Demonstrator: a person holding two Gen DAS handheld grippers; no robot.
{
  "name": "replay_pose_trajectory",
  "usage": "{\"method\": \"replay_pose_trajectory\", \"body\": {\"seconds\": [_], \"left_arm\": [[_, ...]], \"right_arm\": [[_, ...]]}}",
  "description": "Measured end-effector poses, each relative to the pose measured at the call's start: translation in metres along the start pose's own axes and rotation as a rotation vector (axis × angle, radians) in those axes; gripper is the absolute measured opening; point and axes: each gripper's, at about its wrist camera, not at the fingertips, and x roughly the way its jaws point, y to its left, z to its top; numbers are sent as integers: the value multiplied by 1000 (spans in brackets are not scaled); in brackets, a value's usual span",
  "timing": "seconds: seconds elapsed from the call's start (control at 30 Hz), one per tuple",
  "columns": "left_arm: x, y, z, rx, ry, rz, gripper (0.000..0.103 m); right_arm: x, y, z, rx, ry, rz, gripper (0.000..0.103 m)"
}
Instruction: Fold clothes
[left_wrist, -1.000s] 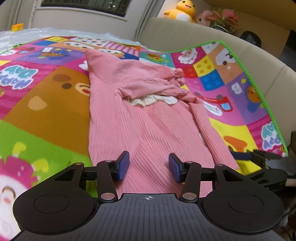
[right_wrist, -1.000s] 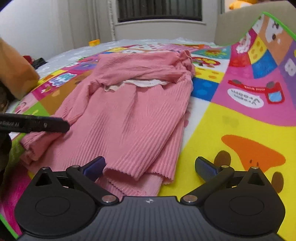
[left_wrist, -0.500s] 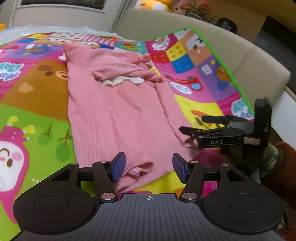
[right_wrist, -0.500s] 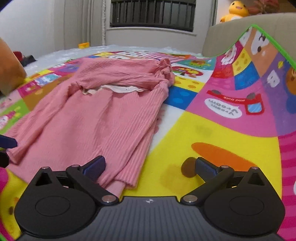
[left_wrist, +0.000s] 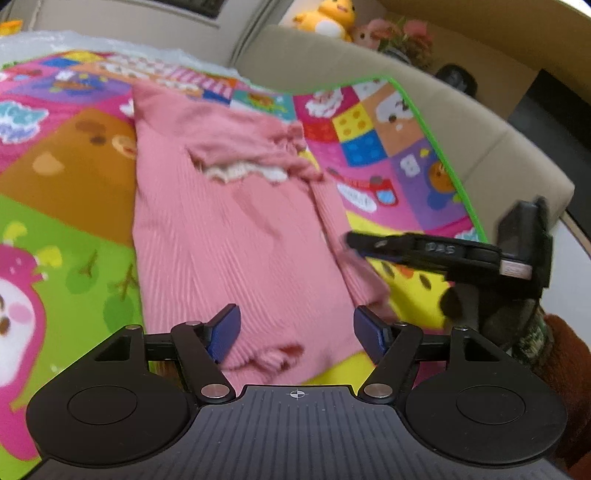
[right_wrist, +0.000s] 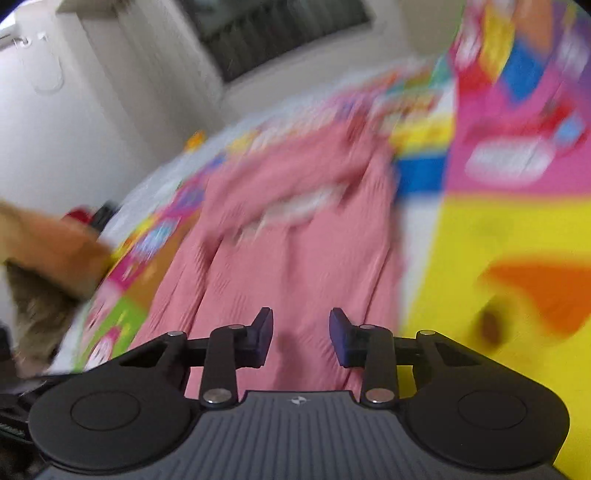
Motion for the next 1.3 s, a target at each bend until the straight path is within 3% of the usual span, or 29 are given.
{"method": "replay_pose_trajectory", "body": {"seconds": [0.1, 0.2, 0.23, 0.27, 0.37, 0.43, 0.5, 0.7, 0.87, 1.1, 1.3], "left_arm": [[-3, -2, 7, 26, 26, -25, 74], [-15, -3, 33, 54, -2, -82, 85], [-19, -3, 46, 73, -29, -77, 90], [-22, -3, 59, 91, -56, -69, 91], [-17, 7, 101, 134, -116, -17, 91], [-5, 16, 125, 158, -134, 29, 78], [15, 29, 145, 144, -137, 64, 63], [75, 77, 188, 40, -203, 107, 63], [129, 129, 193, -62, -127, 290, 48], [131, 135, 179, -18, -176, 284, 48], [130, 137, 178, -41, -189, 251, 49]], "right_arm": [[3, 23, -6, -154, 7, -14, 39], [-11, 36, 9, -245, -2, 35, 40], [-17, 40, 17, -282, -26, 27, 42], [-20, 42, 27, -316, -50, 12, 47], [-16, 42, 59, -393, -103, -41, 49], [-4, 39, 82, -429, -117, -83, 44], [15, 34, 102, -451, -124, -119, 31], [91, 22, 157, -459, -156, -165, 31], [165, -28, 174, -378, -74, -314, 31], [169, -46, 164, -336, -96, -289, 34], [126, -39, 178, -255, -188, -210, 38]]}}
